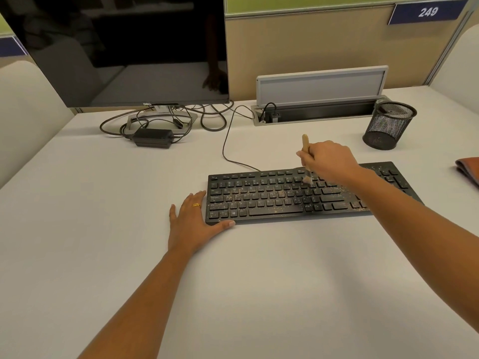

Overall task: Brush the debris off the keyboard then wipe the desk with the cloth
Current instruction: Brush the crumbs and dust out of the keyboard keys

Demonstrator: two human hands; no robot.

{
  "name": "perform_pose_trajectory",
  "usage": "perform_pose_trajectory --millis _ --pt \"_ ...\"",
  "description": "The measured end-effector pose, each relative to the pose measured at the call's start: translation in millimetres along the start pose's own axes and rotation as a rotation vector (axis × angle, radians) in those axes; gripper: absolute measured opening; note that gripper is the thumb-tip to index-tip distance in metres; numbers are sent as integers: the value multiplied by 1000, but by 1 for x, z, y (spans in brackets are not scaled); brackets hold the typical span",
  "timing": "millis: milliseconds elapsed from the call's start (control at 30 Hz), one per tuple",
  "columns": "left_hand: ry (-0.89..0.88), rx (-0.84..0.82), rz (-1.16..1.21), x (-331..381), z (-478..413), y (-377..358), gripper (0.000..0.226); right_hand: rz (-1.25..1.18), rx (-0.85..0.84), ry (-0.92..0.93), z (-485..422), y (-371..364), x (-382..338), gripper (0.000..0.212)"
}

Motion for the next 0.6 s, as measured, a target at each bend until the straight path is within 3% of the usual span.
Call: perform_pose_trajectory --millis 133,267,433,600 --pt "2 -14 5 0 0 0 114 -200 64 -115 0 -2 11 46" --pt "6 -14 -5 -1 0 0 108 -194 1 -140 1 -11 11 45" --pt "6 -10 -7 -1 0 0 108 -270 68 -164 -2 -5 12 43" --pt "-1 -4 -8 0 0 0 107 -209 29 -148 0 -9 13 43"
Point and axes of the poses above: each hand's wrist, its own z-axis away from the middle knuckle, its own y-axis out of the back of the hand, x = y × z, the point moved 7 cm from there along -z, towards the middle knuckle, and after that the axes turned 2 degrees about -y, right-handed, at the moved point
